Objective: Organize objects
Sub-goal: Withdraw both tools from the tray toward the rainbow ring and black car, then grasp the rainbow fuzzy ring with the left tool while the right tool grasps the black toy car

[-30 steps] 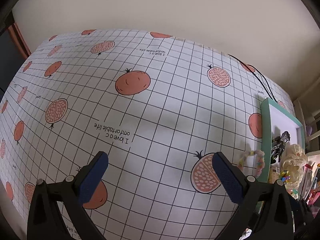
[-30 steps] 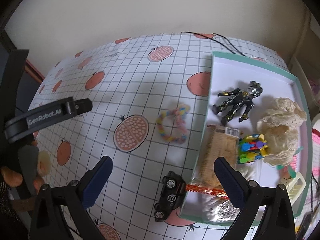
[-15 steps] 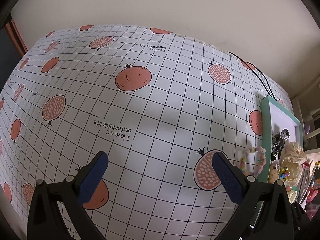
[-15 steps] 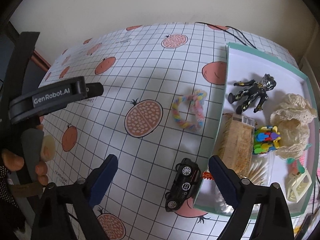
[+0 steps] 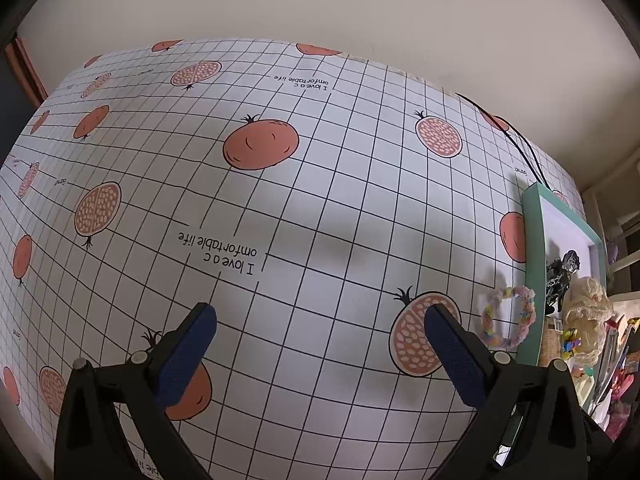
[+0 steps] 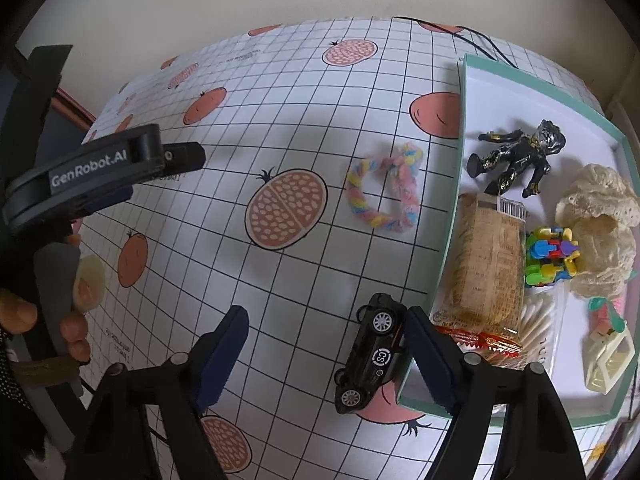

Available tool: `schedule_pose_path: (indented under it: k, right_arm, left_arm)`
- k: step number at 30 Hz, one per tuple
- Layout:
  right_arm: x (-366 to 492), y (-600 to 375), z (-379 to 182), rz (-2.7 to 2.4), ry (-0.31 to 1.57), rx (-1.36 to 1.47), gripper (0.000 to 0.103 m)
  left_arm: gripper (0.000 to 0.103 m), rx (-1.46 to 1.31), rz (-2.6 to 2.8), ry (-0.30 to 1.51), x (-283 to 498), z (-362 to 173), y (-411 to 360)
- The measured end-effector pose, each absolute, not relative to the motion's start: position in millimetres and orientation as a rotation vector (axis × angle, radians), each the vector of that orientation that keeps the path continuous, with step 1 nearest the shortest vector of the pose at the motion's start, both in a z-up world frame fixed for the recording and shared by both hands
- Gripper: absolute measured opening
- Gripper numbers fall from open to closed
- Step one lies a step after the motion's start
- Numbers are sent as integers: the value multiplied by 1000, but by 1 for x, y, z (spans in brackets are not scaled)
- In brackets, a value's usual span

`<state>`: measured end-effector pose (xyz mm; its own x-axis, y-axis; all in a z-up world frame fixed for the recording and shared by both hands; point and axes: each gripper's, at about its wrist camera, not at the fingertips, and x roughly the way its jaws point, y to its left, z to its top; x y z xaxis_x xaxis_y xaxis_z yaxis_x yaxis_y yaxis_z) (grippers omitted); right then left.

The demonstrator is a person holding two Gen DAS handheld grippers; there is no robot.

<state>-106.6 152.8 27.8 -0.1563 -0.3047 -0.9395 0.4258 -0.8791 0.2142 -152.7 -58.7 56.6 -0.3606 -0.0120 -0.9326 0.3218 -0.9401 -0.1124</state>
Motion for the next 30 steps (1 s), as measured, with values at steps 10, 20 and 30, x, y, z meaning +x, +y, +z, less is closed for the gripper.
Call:
schedule_pose_path:
  k: [10,20,30]
  right_arm:
    - [-107,156,23,-2075,150,1691,79]
    - [-111,162,18,-2082,170,1724,77]
    - [-119,169,18,-2083,166,1737,53]
  left_arm:
    - [103,1665,-2407,416,-154,54,-55]
    - [103,1702,-2490,443,-160,47,-35]
    - [103,1751,-2572,435,-167,37,-4]
